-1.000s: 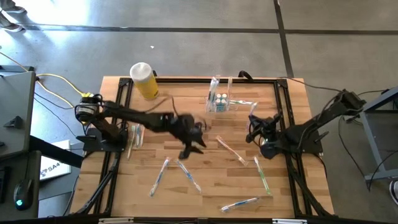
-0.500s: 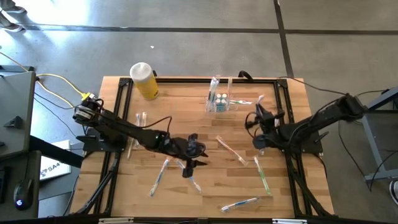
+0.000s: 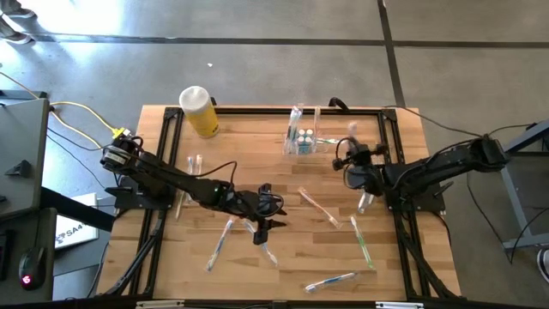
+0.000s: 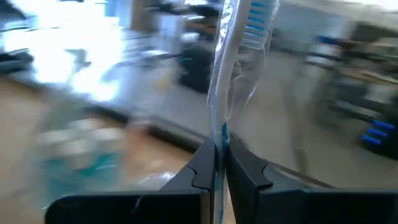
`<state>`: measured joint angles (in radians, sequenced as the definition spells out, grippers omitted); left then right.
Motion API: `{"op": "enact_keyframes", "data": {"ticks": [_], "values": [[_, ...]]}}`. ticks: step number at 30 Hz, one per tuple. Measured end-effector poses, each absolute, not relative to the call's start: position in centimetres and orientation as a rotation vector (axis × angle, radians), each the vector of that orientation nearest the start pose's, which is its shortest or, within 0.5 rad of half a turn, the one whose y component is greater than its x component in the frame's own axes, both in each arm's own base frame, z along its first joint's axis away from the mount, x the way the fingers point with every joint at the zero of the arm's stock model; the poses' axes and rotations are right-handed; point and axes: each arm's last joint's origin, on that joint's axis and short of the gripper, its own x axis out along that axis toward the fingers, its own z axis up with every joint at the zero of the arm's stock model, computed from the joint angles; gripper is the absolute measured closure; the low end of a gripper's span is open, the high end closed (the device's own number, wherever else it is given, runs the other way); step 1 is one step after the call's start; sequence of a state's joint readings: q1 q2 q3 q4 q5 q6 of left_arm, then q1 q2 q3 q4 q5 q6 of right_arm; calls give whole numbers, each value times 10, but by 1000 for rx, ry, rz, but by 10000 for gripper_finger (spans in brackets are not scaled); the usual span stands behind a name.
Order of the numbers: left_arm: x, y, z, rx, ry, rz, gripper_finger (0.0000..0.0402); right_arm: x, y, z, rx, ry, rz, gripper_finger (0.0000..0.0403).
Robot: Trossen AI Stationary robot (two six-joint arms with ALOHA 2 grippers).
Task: Pick & Place toothbrushing station
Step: Put the blue toothbrush into the transparent organizer
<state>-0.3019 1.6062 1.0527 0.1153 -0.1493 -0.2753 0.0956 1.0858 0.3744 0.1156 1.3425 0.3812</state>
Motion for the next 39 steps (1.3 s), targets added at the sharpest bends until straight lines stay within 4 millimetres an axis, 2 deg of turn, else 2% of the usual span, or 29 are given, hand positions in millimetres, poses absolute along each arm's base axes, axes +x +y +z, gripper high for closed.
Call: {"op": "enact_keyframes", "data": {"ticks": [3, 7, 12, 16, 20, 27, 35, 39], "values": [[342, -102, 248, -164, 450, -89, 248, 195, -12, 191, -87, 238, -1140, 387], [340, -106, 248, -162, 452, -100, 248, 198, -26, 195, -66, 209, -1178, 387], [337, -114, 248, -156, 459, -126, 248, 211, -46, 200, -28, 152, -955, 388], [335, -121, 248, -152, 459, -144, 248, 219, -61, 201, -75, 89, -975, 388], [334, -125, 248, -149, 460, -155, 248, 226, -75, 191, -95, 87, -931, 388], [333, -126, 248, -149, 460, -157, 248, 232, -98, 160, -50, 155, -932, 388], [333, -126, 248, -148, 459, -155, 248, 238, -105, 132, -73, 233, -942, 379], [333, -125, 248, -143, 456, -134, 248, 238, -105, 126, -74, 260, -941, 374]]}}
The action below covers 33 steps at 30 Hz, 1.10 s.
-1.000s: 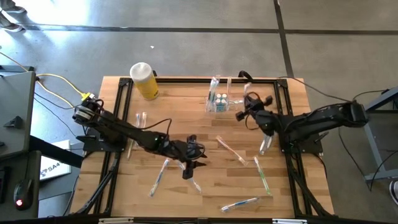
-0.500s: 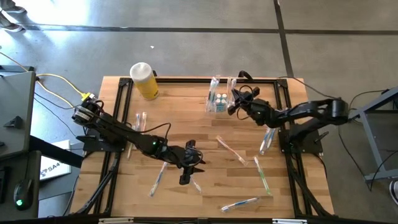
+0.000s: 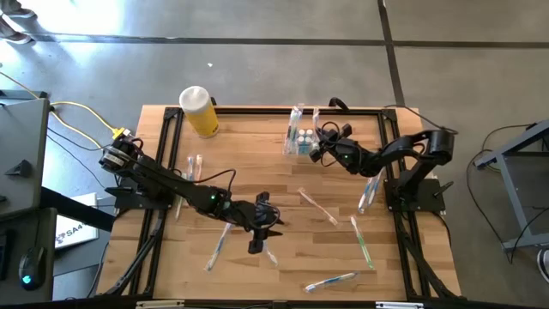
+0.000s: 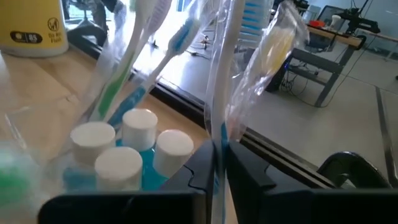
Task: Pick & Place toothbrushing station
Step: Put the blue toothbrush into the transparent organizer, then put the green toothbrush into the transparent organizer
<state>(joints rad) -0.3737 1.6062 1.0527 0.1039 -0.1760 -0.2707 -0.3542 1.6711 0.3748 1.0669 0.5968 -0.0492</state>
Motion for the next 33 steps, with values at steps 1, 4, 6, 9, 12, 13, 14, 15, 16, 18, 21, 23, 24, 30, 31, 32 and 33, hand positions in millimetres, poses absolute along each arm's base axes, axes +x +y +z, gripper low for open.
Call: {"op": "enact_keyframes", "data": {"ticks": [1, 4, 6, 9, 12, 13, 14, 15, 16, 18, 21, 23, 24, 30, 31, 32, 33], "values": [[333, -125, 248, -143, 456, -133, 248, 238, -105, 125, -74, 264, -941, 372], [333, -125, 248, -142, 455, -132, 248, 238, -105, 125, -81, 268, -939, 362], [333, -125, 248, -140, 456, -132, 248, 238, -105, 125, -97, 281, -939, 350], [333, -125, 248, -139, 456, -132, 248, 238, -105, 125, -108, 289, -939, 324], [333, -125, 247, -138, 459, -132, 248, 239, -102, 125, -109, 289, -931, 285], [333, -125, 247, -137, 462, -131, 248, 240, -100, 125, -117, 292, -929, 271], [333, -125, 247, -136, 465, -131, 248, 240, -98, 126, -134, 297, -935, 255], [333, -125, 247, -136, 465, -131, 248, 240, -96, 127, -155, 303, -957, 239], [333, -125, 247, -136, 466, -131, 248, 240, -94, 128, -182, 311, -992, 225], [333, -125, 246, -135, 470, -130, 248, 240, -88, 131, -236, 331, -1084, 199], [332, -125, 246, -133, 475, -130, 248, 238, -76, 139, -313, 355, -1230, 175], [332, -125, 246, -132, 478, -130, 248, 238, -66, 146, -363, 369, -1266, 170], [332, -125, 246, -132, 479, -129, 248, 238, -60, 149, -382, 371, -1272, 170], [332, -125, 246, -123, 478, -132, 248, 233, -26, 176, -417, 329, -1285, 185], [332, -125, 246, -123, 478, -132, 248, 231, -20, 181, -411, 319, -1293, 188], [332, -125, 246, -124, 478, -132, 248, 229, -15, 186, -402, 308, -1301, 191], [332, -125, 246, -124, 478, -131, 248, 226, -9, 191, -388, 294, -1306, 194]]}}
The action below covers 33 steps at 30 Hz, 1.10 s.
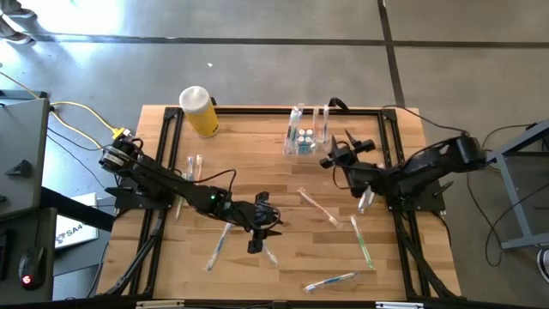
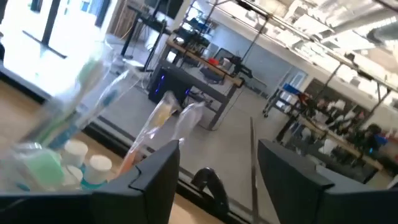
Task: Pick & Place toothbrushing station
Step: Put the green toothbrush into the transparent organizer
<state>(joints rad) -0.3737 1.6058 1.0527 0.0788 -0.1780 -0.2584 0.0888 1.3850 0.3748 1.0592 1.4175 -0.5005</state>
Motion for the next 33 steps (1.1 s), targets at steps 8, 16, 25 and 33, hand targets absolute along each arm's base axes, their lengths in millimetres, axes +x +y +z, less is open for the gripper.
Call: {"op": "enact_keyframes", "data": {"ticks": [8, 16, 25, 33], "values": [[332, -125, 246, -92, 479, -142, 248, 200, 46, 221, -253, 173, -1194, 201], [332, -125, 245, -74, 487, -144, 248, 173, 98, 231, -69, 34, -910, 201], [331, -124, 244, -42, 496, -150, 248, 136, 146, 231, 161, -50, -602, 202], [331, -124, 243, 121, 494, -186, 248, 99, 174, 229, 350, -66, -366, 202]]}}
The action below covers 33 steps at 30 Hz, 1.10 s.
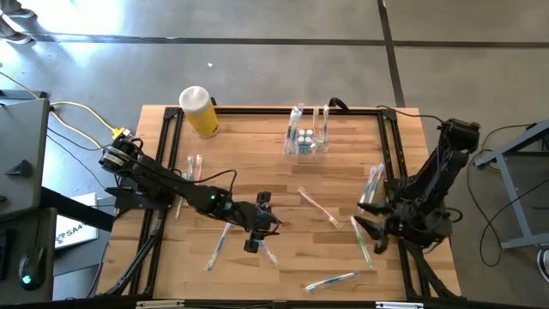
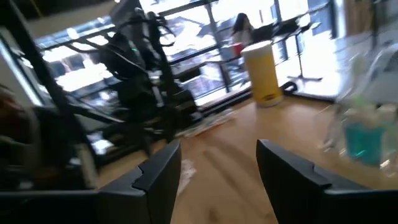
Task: Pick & Place toothbrushing station
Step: Put the green toothbrush into the transparent organizer
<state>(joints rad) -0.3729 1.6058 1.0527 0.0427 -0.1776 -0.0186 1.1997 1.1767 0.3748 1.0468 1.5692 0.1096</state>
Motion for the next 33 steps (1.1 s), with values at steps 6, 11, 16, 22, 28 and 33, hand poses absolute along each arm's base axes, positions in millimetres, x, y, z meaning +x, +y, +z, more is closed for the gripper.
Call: {"op": "enact_keyframes", "data": {"ticks": [6, 11, 16, 22, 28, 33], "values": [[331, -124, 243, 258, 473, -220, 248, 78, 189, 222, 511, -61, -210, 202], [331, -124, 243, 288, 474, -228, 248, 82, 197, 207, 519, -38, -120, 202], [331, -124, 243, 288, 477, -227, 248, 98, 200, 190, 551, 32, -19, 202], [330, -124, 241, 225, 503, -213, 248, 112, 195, 169, 610, 236, 87, 202], [328, -123, 238, 143, 545, -200, 248, 116, 184, 150, 686, 443, 39, 202], [328, -123, 237, 96, 561, -188, 248, 120, 176, 150, 701, 561, 53, 202]]}}
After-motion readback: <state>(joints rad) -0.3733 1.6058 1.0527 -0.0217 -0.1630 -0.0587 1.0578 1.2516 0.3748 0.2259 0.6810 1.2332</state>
